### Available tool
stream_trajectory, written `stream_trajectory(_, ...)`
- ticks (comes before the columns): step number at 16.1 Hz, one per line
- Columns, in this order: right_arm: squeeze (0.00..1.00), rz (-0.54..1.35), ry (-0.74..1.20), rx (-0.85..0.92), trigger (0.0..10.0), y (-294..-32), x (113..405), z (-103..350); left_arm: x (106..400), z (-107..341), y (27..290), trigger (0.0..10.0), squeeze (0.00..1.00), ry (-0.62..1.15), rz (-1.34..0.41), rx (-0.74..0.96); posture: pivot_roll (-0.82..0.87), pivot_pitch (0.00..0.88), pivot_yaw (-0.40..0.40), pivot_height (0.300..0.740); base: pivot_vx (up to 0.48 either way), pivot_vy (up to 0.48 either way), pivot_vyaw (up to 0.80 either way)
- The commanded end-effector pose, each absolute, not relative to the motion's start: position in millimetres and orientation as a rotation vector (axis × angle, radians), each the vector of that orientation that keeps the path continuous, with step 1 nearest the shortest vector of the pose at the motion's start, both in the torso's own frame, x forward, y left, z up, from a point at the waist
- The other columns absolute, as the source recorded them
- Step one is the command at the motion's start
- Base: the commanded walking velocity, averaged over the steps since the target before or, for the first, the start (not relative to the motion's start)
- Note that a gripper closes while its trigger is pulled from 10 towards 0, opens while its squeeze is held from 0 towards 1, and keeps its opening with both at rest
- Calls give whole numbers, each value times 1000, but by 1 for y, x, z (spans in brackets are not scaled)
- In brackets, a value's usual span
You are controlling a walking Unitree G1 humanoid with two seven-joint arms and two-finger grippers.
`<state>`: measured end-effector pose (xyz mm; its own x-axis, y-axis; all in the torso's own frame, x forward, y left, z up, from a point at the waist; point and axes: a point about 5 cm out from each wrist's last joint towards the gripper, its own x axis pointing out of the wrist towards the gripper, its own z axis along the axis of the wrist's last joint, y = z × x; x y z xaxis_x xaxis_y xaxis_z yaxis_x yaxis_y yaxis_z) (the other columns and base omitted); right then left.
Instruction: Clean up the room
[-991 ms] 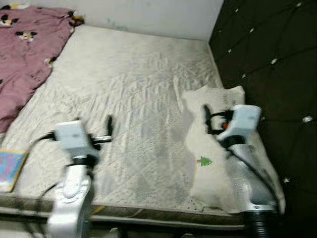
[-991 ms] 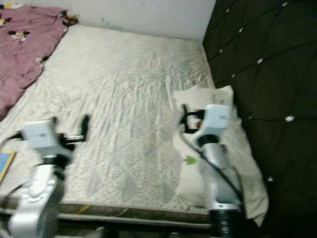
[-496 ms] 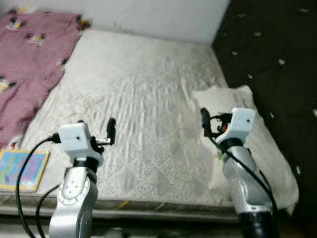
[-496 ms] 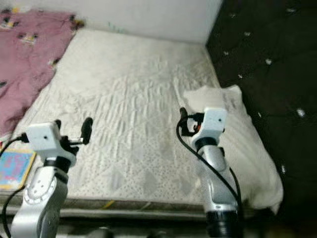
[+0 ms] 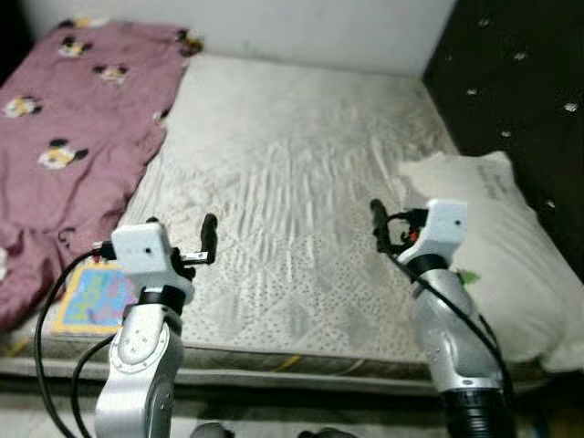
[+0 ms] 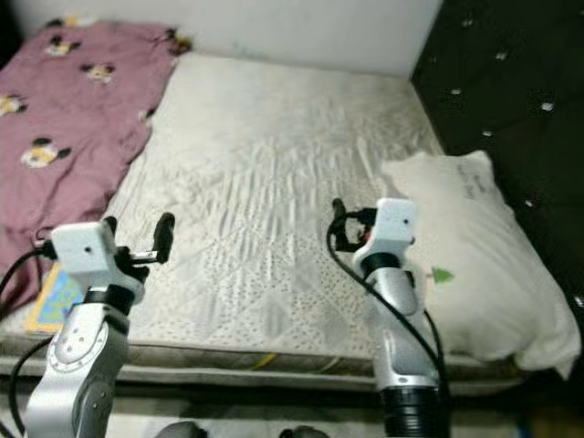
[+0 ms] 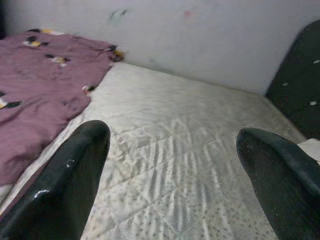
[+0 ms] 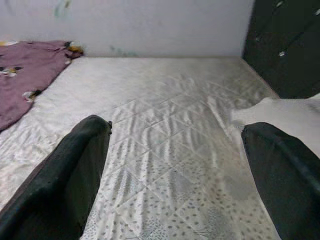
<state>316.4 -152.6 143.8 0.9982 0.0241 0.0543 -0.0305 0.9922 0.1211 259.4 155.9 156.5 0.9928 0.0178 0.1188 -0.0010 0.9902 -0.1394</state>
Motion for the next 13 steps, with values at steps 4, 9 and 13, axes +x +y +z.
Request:
stream_trajectory(4, 0, 43, -53, 153, 10000, -147, 318, 147, 259, 155, 160, 10000, 0, -117, 23, -120, 43, 131, -105, 740, 0, 480, -200)
stream_trajectory(9, 0, 40, -29, 149, 10000, -146, 312, 137, 256, 153, 154, 10000, 0, -115, 1, -136, 38, 132, -111, 740, 0, 364, -320)
stream_trajectory(13, 0, 52, -18, 146, 10000, -144, 310, 135, 255, 155, 148, 10000, 0, -132, -51, -151, 34, 138, -111, 740, 0, 0, 0)
